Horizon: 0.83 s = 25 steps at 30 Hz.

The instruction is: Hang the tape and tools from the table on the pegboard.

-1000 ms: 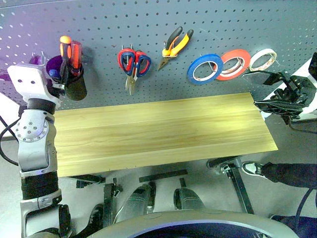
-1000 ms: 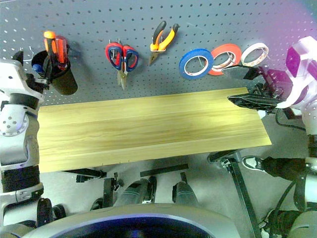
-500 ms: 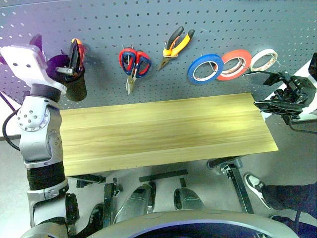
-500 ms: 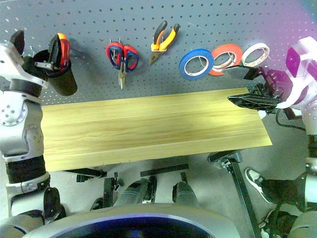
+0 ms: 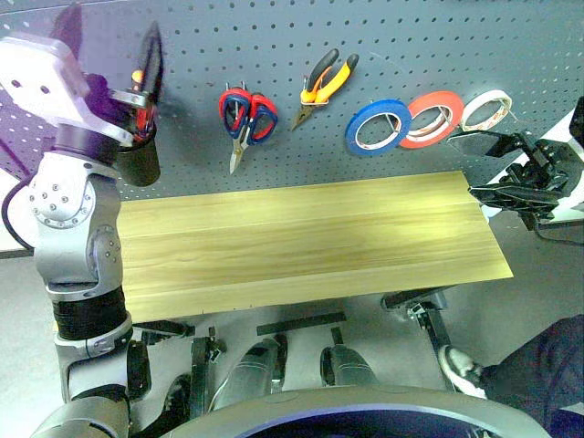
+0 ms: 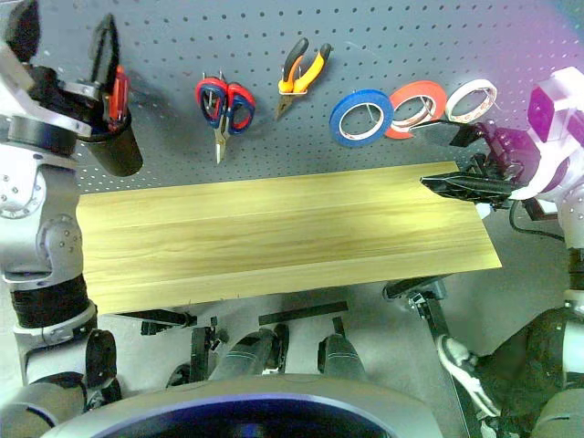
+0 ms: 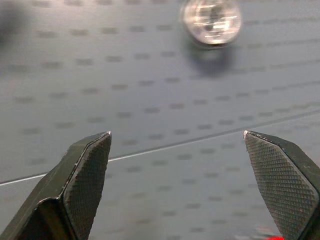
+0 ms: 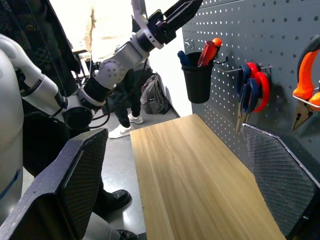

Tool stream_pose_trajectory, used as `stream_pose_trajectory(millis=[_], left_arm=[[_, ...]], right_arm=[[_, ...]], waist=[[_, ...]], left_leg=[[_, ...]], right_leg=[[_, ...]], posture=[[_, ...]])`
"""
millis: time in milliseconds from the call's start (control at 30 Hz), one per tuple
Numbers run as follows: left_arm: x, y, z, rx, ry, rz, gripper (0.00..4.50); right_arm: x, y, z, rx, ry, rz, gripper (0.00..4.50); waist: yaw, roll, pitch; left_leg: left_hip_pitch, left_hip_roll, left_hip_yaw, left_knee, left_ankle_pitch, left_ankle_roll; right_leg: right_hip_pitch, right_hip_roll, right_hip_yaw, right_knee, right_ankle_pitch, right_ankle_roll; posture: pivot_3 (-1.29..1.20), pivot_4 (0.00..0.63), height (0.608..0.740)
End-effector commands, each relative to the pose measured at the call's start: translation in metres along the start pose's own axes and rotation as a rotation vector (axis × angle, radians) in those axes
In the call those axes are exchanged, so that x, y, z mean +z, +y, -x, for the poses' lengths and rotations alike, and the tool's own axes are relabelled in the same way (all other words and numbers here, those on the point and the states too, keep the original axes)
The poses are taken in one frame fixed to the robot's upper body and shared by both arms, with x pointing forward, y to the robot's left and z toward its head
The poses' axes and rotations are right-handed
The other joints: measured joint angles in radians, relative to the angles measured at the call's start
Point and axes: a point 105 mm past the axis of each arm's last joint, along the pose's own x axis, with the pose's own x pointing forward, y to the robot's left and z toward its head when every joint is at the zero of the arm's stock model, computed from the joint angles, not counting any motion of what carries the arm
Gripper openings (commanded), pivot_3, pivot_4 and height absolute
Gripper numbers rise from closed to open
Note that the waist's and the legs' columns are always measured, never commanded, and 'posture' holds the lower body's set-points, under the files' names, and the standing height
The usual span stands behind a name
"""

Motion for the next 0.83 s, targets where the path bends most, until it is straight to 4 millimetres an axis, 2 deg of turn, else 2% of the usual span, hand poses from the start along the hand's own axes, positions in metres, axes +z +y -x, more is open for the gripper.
stream_pose_trajectory(millis=[33, 67, 167, 200, 233, 367, 400, 567, 600, 633, 700, 800, 833], left_arm=[[0.002, -0.028, 0.005, -0.148, -0.008, 0.002, 4.44], [-0.006, -0.036, 0.008, -0.192, 0.033, 0.067, 4.44], [-0.022, -0.055, 0.016, -0.315, 0.107, 0.122, 4.44], [-0.025, -0.058, 0.019, -0.343, 0.121, 0.089, 4.44], [-0.028, -0.061, 0.022, -0.366, 0.128, 0.127, 4.44], [-0.057, -0.071, 0.041, -0.461, 0.285, 0.252, 4.44], [-0.062, -0.072, 0.045, -0.486, 0.312, 0.231, 4.44], [-0.083, -0.088, 0.071, -0.586, 0.473, 0.445, 4.44], [-0.088, -0.090, 0.077, -0.594, 0.523, 0.501, 4.44], [-0.091, -0.089, 0.079, -0.606, 0.521, 0.458, 4.44], [-0.095, -0.091, 0.087, -0.631, 0.571, 0.523, 4.44], [-0.104, -0.088, 0.097, -0.642, 0.615, 0.534, 4.44], [-0.110, -0.085, 0.100, -0.637, 0.622, 0.489, 4.44]], right_arm=[[0.012, 0.004, 0.002, 0.004, 0.004, 0.051, 4.50], [0.011, 0.004, 0.002, 0.007, 0.006, 0.051, 4.50], [0.009, 0.005, -0.001, 0.017, 0.011, 0.050, 4.50], [0.009, 0.005, -0.001, 0.017, 0.013, 0.047, 4.50], [0.009, 0.005, -0.001, 0.019, 0.015, 0.046, 4.50], [0.007, 0.007, -0.004, 0.028, 0.024, 0.045, 4.50], [0.006, 0.007, -0.005, 0.030, 0.024, 0.042, 4.50], [0.002, 0.007, -0.008, 0.037, 0.026, 0.035, 4.50], [0.001, 0.007, -0.008, 0.037, 0.026, 0.034, 4.50], [-0.001, 0.006, -0.009, 0.036, 0.037, 0.034, 4.50], [-0.004, 0.005, -0.011, 0.035, 0.037, 0.031, 4.50], [-0.010, 0.007, -0.018, 0.055, 0.033, 0.013, 4.50], [-0.015, 0.009, -0.023, 0.063, 0.038, 0.004, 4.50]], waist=[[0.000, 0.000, 0.000], [-0.001, 0.000, 0.000], [-0.001, 0.000, 0.000], [-0.001, 0.000, 0.000], [-0.001, 0.000, 0.000], [-0.003, 0.000, 0.000], [-0.003, 0.000, 0.000], [-0.003, 0.000, 0.000], [-0.002, 0.000, 0.000], [-0.002, 0.000, 0.000], [-0.004, 0.000, 0.000], [-0.004, 0.001, -0.001], [-0.004, 0.001, -0.001]], left_leg=[[0.000, 0.000, 0.000, 0.000, 0.000, 0.000], [0.000, 0.000, 0.000, 0.000, 0.000, 0.000], [0.000, 0.000, 0.000, 0.000, 0.000, 0.000], [0.000, 0.000, 0.000, 0.000, 0.000, 0.000], [0.000, 0.000, 0.000, 0.000, 0.000, 0.000], [0.000, 0.000, 0.000, 0.000, 0.000, 0.000], [0.000, 0.000, 0.000, 0.000, 0.000, 0.000], [0.000, 0.000, 0.000, 0.000, 0.000, 0.000], [0.000, 0.000, 0.000, 0.000, 0.000, 0.000], [0.000, 0.000, 0.000, 0.000, 0.000, 0.000], [0.000, 0.000, 0.000, 0.000, 0.000, 0.000], [0.000, 0.000, 0.000, 0.000, 0.000, 0.000], [0.000, 0.000, 0.000, 0.000, 0.000, 0.000]], right_leg=[[0.000, 0.000, 0.000, 0.000, 0.000, 0.000], [0.000, 0.000, 0.000, 0.000, 0.000, 0.000], [0.000, 0.000, 0.000, 0.000, 0.000, 0.000], [0.000, 0.000, 0.000, 0.000, 0.000, 0.000], [0.000, 0.000, 0.000, 0.000, 0.000, 0.000], [0.000, 0.000, 0.000, 0.000, 0.000, 0.000], [0.000, 0.000, 0.000, 0.000, 0.000, 0.000], [0.000, 0.000, 0.000, 0.000, 0.000, 0.000], [0.000, 0.000, 0.001, 0.000, 0.000, 0.000], [0.000, 0.000, 0.001, 0.000, 0.000, 0.000], [0.000, 0.000, 0.001, 0.000, 0.000, 0.000], [0.000, 0.000, 0.001, 0.000, 0.000, 0.000], [0.000, 0.000, 0.001, 0.000, 0.000, 0.000]], posture=[[-0.09, 0.219, 0.740], [-0.09, 0.218, 0.740], [-0.09, 0.216, 0.740], [-0.10, 0.217, 0.740], [-0.10, 0.217, 0.740], [-0.10, 0.219, 0.740], [-0.10, 0.219, 0.740], [-0.10, 0.219, 0.740], [-0.10, 0.218, 0.740], [-0.10, 0.217, 0.740], [-0.10, 0.212, 0.740], [-0.10, 0.205, 0.740], [-0.10, 0.203, 0.740]])
